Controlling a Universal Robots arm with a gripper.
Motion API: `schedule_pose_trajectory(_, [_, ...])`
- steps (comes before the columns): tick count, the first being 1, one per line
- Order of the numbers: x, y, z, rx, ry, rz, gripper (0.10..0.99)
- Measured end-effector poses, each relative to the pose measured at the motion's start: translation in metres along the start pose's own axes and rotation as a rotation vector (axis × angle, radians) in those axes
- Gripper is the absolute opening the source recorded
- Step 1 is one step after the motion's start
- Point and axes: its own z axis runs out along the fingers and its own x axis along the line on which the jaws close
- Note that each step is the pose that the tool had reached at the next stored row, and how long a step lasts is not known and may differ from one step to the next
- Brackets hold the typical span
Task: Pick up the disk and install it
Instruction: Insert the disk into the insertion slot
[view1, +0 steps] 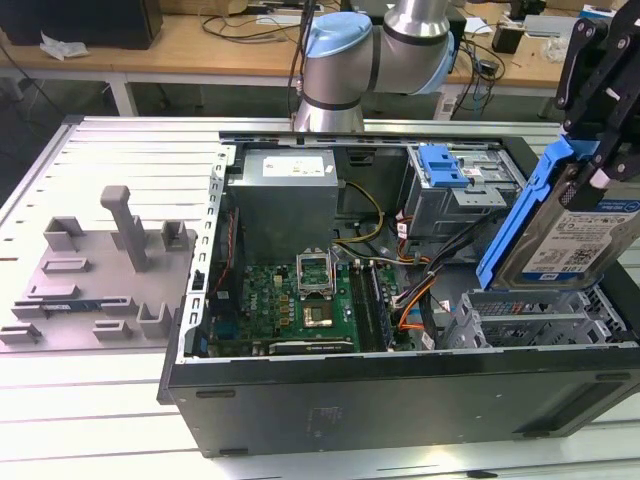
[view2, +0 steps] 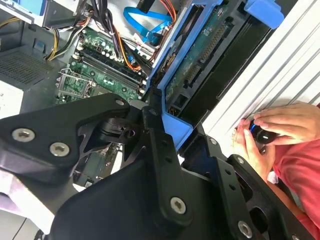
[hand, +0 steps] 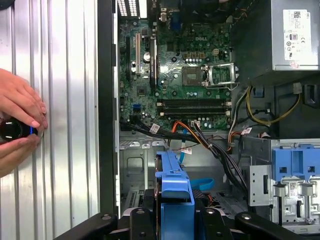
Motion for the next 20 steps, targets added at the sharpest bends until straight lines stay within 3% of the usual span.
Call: schedule_pose_trajectory(20, [0.0059,0.0012,0.0021,0.0,0.0011,-0.043,0.369])
